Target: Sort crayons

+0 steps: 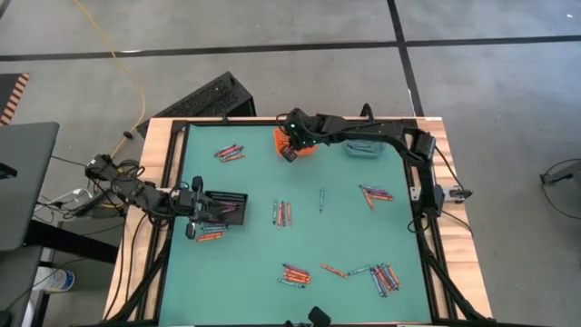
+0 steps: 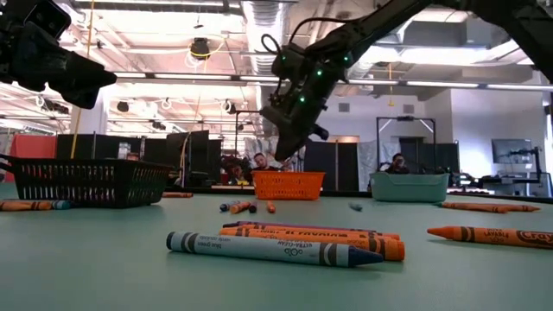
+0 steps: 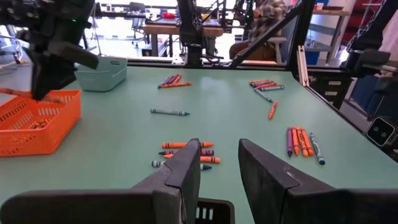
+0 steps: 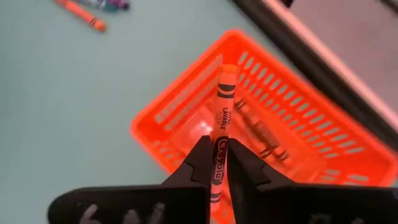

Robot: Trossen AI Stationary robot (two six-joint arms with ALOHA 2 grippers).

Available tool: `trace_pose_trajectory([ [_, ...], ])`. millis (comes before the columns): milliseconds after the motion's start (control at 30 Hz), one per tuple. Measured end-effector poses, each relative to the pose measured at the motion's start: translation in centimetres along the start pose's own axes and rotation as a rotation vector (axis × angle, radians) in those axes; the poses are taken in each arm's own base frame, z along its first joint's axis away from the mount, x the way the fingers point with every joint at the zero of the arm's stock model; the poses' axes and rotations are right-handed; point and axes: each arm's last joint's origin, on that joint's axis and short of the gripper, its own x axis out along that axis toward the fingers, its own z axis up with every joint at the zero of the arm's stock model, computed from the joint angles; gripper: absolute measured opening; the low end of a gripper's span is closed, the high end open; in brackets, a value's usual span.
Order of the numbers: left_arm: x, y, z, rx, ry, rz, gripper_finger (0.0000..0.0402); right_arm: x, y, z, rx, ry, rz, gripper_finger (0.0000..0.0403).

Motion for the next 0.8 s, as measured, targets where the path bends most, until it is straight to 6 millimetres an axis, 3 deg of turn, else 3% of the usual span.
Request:
trace_pose_trajectory([
  [300,0.0,0.0,0.0,0.000,0.000,0.000,0.0098,-0.3,-0.5,0.0,0.013,-0.001,-0.057,0.0075],
  [500,0.0,0.0,0.0,0.000,0.000,0.000,0.0098,-1.4,-0.9,-1.1,-0.001,0.167,-0.092,0.0077],
  [633,0.0,0.0,0.0,0.000,0.000,0.000,0.0098,-4.2,-1.1,-1.8,0.001,0.272,-0.117,0.0077],
  [800,0.0,0.0,0.0,0.000,0.000,0.000,0.0098,-8.4,0.1,-3.4,-0.052,0.315,-0.114,0.0077],
])
